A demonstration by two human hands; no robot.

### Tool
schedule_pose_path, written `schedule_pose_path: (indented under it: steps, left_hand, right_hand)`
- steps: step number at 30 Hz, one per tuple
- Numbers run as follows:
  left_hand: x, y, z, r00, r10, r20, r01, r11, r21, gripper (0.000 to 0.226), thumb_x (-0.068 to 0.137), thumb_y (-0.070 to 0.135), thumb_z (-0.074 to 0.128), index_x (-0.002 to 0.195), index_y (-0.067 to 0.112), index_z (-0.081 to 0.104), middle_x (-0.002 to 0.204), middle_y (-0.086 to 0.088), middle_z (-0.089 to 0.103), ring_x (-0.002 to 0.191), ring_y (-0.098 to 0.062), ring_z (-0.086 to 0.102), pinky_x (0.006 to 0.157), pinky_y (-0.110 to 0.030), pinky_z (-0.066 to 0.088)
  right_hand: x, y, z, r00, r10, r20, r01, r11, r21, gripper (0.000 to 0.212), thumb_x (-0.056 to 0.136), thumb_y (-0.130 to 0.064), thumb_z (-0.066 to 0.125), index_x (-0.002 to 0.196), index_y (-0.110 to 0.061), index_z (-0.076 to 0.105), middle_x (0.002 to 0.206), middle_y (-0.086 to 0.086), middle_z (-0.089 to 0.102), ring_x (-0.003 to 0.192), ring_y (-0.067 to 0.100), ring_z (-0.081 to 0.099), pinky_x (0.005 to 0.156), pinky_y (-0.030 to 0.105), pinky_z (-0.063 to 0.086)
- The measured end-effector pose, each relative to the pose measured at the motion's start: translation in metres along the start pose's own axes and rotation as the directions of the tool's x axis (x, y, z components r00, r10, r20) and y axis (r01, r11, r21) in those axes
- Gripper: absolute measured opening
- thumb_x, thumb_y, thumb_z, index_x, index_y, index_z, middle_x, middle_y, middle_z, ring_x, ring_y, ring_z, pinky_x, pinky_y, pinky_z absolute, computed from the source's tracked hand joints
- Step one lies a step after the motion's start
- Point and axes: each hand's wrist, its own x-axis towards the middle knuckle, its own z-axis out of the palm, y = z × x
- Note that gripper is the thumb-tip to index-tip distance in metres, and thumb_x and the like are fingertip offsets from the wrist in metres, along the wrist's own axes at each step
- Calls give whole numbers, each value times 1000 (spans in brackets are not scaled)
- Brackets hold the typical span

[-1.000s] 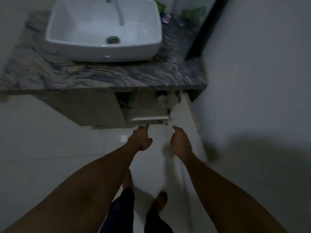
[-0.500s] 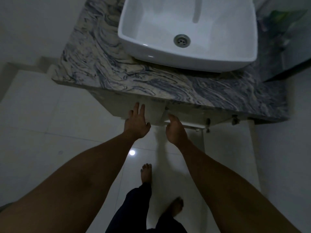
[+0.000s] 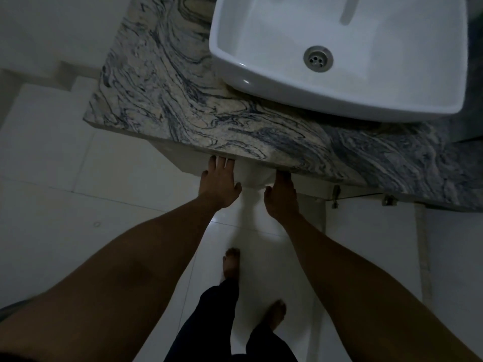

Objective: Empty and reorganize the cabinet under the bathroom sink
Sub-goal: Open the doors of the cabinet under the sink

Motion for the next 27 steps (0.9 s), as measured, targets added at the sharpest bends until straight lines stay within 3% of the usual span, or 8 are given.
schedule_pose_path:
  steps: [5, 11, 14, 18, 22, 27]
  left_hand:
    - [-2, 1, 3, 1000, 0, 3, 0, 1000, -9, 84, 86, 43, 63, 149, 11, 18, 149, -12, 26, 133, -39, 31, 92, -53, 48]
    - [-18, 2, 6, 999, -25, 27, 26, 999, -39, 94, 84, 36, 66, 154, 18, 6, 161, -5, 5, 129, -38, 35, 90, -51, 49]
    - [-36, 0, 9, 999, -24, 44, 25, 999, -33, 96, 84, 26, 66, 156, 26, 3, 163, -2, -4, 128, -39, 37, 88, -51, 51]
    - [-62, 0, 15, 995, -50, 90, 51, 999, -9, 88, 85, 11, 60, 154, 31, 11, 163, -4, -7, 134, -42, 31, 93, -51, 50]
    - [-91, -3, 18, 991, -85, 102, 87, 996, -20, 85, 85, 3, 56, 155, 30, 16, 163, 0, -3, 136, -40, 32, 95, -52, 49]
    - [-123, -12, 25, 989, -115, 91, 115, 993, 5, 80, 89, 5, 56, 155, 27, 18, 165, 3, -5, 135, -35, 37, 95, -50, 49]
  right_hand:
    - [6, -5, -1, 998, 58, -6, -59, 997, -57, 68, 96, -16, 51, 153, -10, 15, 155, 18, 26, 137, 35, 36, 106, 55, 38]
    - [-14, -4, -1, 996, -14, -90, 27, 988, 149, 61, 91, 1, 48, 148, -14, 32, 151, 11, 37, 131, 32, 45, 105, 52, 42]
    - [-35, -5, -5, 999, 11, -52, -1, 984, 180, 50, 93, -1, 44, 141, -14, 43, 137, 11, 52, 118, 29, 55, 97, 42, 48]
    - [-71, -6, -3, 1000, -17, 11, 16, 997, 75, 39, 96, -6, 46, 133, -12, 52, 122, 9, 61, 109, 21, 60, 88, 25, 47]
    - [-106, -9, 10, 998, -55, 40, 50, 993, 107, 34, 96, -8, 48, 129, -7, 56, 124, 10, 62, 114, 22, 60, 93, 25, 46]
    - [-131, -13, 26, 985, -126, 116, 121, 991, 52, 29, 92, -8, 57, 121, -7, 61, 116, 8, 64, 106, 21, 64, 90, 25, 51]
